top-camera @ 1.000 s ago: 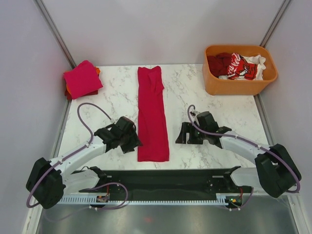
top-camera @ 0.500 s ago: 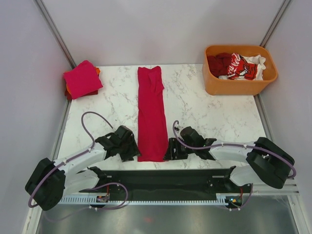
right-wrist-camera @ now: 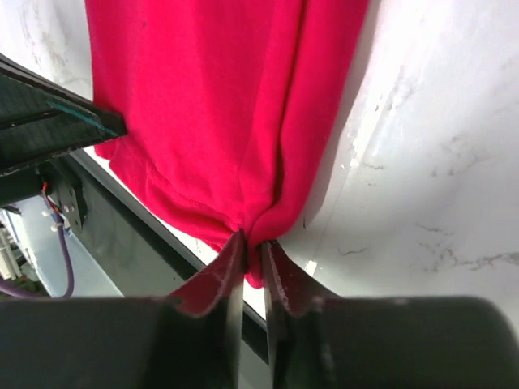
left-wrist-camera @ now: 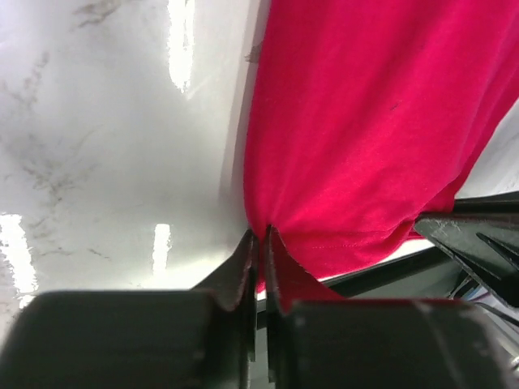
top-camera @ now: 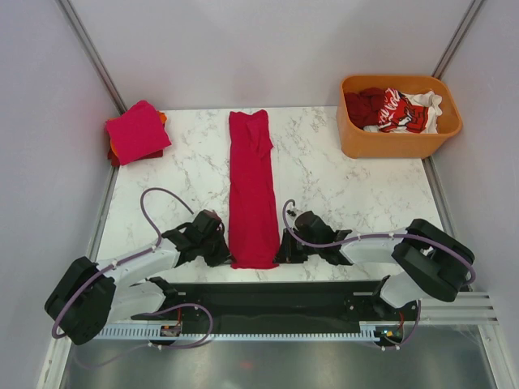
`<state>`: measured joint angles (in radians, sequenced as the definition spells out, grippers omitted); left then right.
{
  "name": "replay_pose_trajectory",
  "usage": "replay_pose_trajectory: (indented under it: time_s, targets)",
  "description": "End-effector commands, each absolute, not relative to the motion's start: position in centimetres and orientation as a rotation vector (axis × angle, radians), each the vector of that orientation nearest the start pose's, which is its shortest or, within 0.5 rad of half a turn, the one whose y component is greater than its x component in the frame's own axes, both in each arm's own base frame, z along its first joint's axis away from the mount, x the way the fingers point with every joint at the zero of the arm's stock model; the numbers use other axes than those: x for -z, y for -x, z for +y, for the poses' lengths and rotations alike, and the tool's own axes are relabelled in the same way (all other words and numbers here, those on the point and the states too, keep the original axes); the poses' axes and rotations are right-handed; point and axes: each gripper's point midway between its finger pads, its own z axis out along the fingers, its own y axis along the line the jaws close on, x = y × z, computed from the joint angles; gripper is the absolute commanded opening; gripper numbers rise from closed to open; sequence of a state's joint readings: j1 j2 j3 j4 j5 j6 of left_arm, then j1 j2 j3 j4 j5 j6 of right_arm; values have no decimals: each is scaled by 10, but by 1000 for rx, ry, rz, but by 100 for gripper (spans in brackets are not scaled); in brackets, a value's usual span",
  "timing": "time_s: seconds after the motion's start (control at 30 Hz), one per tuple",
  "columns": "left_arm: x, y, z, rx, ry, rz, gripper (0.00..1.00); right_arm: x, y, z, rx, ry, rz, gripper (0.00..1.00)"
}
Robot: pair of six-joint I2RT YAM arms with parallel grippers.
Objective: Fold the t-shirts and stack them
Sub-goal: Fold the tshirt
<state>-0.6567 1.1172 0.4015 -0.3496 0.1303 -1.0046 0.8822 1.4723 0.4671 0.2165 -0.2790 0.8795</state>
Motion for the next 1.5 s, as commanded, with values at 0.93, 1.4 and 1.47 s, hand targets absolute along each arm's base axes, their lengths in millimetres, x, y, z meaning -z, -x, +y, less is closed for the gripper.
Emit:
replay_pose_trajectory:
  time_s: [0.93, 1.4, 1.47]
  targets:
    - [-124, -151, -217, 775, 204, 2636, 2, -140, -203, 286, -677, 243, 2415, 0]
    - [-147, -259, -182, 548, 219, 2592, 2, -158, -328, 292, -553, 304, 2399, 0]
    - [-149, -272, -180, 521, 207, 2586, 2, -147, -339, 292, -544, 300, 2427, 0]
